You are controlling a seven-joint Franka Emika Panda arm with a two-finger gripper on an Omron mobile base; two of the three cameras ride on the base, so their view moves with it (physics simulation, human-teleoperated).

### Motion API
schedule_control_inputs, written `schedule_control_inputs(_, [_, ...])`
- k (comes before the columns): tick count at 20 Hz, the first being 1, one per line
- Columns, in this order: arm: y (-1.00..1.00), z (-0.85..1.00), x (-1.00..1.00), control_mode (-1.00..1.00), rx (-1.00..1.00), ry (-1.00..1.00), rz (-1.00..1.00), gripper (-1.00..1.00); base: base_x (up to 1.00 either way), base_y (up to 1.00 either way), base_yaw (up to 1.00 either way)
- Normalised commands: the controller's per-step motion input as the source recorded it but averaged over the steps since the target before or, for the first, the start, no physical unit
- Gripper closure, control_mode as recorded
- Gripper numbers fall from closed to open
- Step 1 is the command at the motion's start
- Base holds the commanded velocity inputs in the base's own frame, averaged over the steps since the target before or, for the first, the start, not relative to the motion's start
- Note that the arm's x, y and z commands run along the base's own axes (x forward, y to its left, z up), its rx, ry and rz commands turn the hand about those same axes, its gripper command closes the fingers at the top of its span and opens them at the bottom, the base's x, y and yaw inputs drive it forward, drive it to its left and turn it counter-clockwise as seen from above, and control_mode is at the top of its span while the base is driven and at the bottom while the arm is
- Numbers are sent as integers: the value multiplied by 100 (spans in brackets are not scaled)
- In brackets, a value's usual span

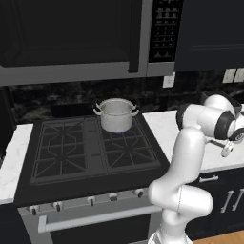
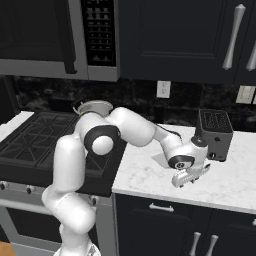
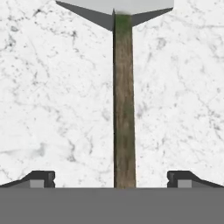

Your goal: Put the cucumber and corn in the pot. Retrieve the spatula and lightly stir the vegetables in the pot.

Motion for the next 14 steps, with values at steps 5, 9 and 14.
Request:
schedule_control_inputs(5, [8, -69, 39, -100, 1, 17, 14, 100, 0, 0, 0])
schedule_control_inputs(9, [18, -45, 1, -100, 2, 22, 2, 100, 0, 0, 0])
schedule_control_inputs(14, [41, -6, -33, -100, -5, 4, 5, 100, 0, 0, 0])
